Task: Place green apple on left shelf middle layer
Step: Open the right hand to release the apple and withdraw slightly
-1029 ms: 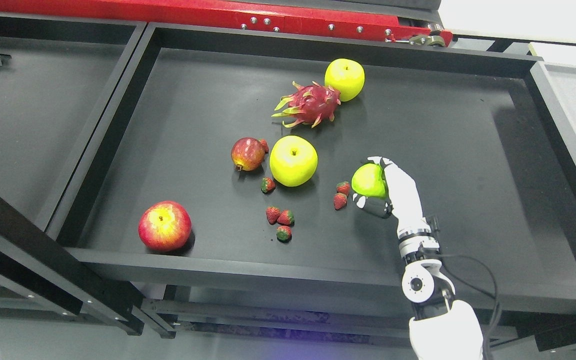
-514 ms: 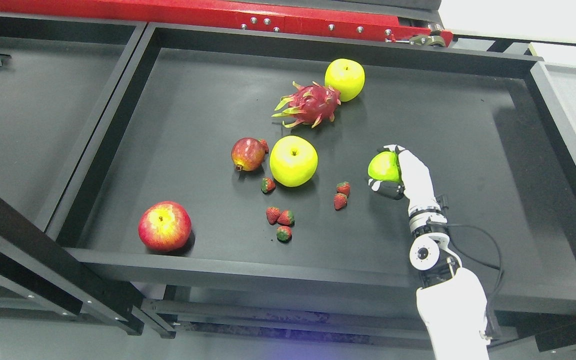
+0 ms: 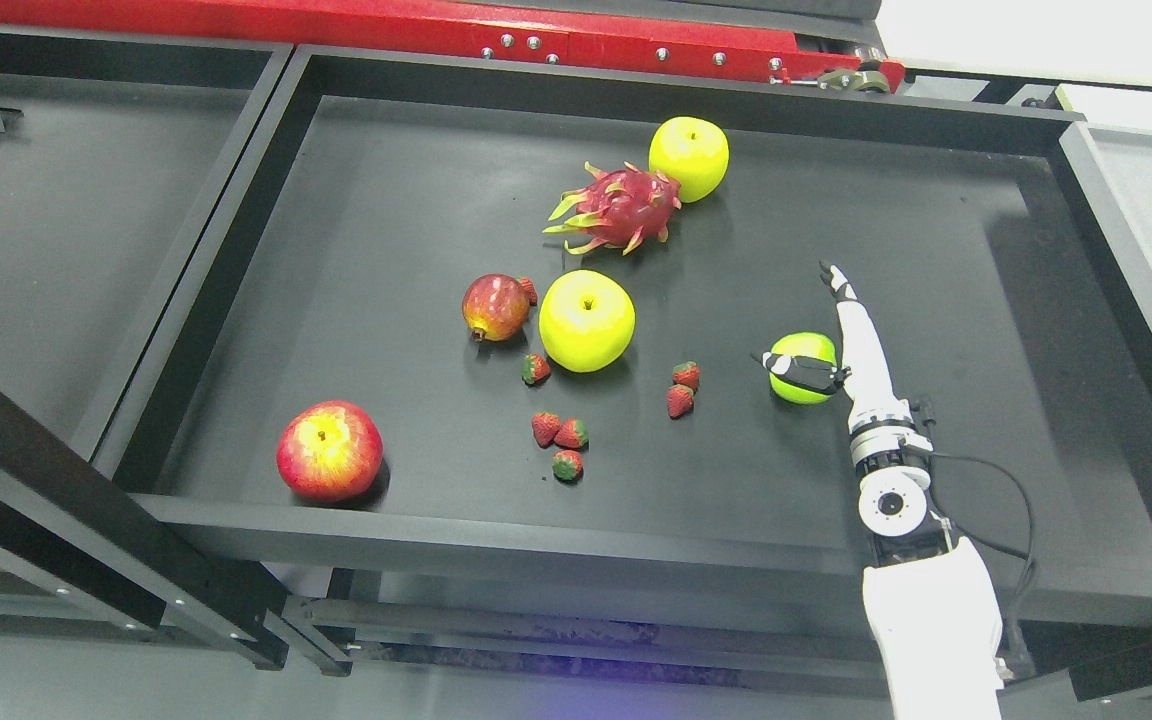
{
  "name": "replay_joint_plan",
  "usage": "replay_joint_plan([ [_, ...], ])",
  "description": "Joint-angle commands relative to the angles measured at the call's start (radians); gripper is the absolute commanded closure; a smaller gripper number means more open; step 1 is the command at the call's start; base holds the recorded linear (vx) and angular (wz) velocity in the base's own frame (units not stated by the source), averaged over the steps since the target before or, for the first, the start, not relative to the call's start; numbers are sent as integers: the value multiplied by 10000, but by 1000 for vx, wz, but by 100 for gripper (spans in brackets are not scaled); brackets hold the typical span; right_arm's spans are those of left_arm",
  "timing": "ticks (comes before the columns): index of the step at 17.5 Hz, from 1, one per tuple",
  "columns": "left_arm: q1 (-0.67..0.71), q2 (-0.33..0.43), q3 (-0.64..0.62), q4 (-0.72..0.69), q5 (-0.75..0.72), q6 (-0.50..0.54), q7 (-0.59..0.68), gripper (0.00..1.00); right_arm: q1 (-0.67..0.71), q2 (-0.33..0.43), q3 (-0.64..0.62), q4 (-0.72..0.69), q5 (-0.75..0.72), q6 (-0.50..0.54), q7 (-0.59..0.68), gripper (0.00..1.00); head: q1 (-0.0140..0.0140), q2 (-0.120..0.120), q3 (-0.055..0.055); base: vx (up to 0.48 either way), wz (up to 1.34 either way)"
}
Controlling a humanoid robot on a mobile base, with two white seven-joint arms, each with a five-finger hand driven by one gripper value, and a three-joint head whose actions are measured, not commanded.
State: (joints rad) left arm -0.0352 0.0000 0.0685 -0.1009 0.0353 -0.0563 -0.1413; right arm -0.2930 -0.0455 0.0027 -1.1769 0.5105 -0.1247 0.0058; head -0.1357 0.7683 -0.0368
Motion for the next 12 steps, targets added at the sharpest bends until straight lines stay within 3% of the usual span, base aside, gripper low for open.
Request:
replay_joint_plan([
  [1,-1,175,6,-4,0,-4,2,0,826,280,-533,-867,-1208,-854,49,0,0,0,0,0,0],
  [4,-1,175,6,11,0,-4,2,0,1410,280,-76,-2126,-1590,-748,-72,0,0,0,0,0,0],
  [7,-1,175,6,-4,0,-4,2,0,2252,280,371,-3062,-3229,-304,-624,0,0,0,0,0,0],
  [12,-1,175,6,-4,0,-4,2,0,3465,280,985,-4136,-3601,-89,-1360,0,0,0,0,0,0],
])
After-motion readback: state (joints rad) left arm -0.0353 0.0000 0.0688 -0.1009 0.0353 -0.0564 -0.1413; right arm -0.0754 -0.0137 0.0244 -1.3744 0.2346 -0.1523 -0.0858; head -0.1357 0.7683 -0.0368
